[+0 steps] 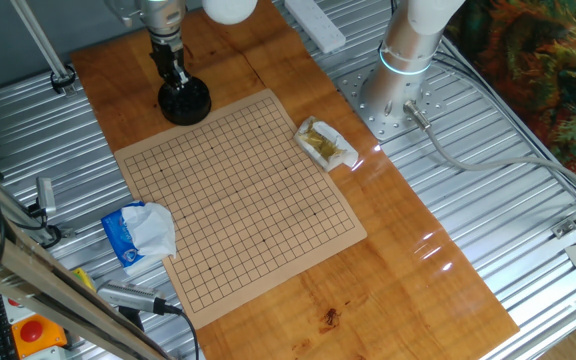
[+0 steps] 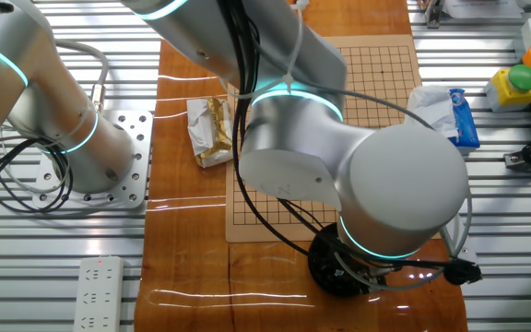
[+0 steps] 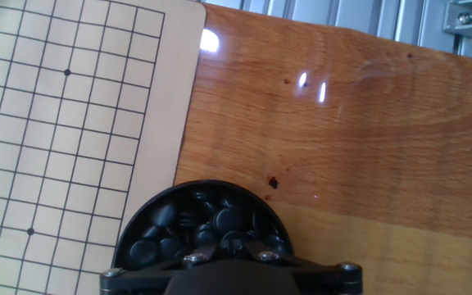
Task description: Play the first move as black on the 3-4 point in the upper right corner of the Go board
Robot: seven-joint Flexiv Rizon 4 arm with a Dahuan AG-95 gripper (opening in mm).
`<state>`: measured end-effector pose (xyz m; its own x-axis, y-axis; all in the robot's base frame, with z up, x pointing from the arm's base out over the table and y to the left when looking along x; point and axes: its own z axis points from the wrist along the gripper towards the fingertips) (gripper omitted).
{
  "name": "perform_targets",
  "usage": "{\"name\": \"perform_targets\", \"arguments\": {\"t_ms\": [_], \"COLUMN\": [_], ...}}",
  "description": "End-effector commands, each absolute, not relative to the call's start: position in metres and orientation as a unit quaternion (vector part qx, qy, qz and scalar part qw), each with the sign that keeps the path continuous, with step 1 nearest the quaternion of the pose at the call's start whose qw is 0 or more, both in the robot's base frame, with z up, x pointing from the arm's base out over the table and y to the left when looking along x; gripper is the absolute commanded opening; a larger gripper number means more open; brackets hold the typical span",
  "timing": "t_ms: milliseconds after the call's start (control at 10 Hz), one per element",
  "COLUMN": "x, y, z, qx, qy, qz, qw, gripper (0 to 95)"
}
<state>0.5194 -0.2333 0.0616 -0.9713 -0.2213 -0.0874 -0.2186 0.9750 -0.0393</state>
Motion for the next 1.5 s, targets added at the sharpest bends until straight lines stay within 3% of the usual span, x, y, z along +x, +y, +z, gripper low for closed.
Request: {"name": "perform_targets", "arguments": {"t_ms": [100, 1500], "x": [0.5189, 0.5161], "y": [-0.2332, -0.2317], "z": [0.0616, 0.0595], "qx": [-0.116, -0.104], "qy": [0.992, 0.994], "qz": [-0.015, -0.017], "qw": [0.045, 0.040], "gripper": [0.0, 0.0]}}
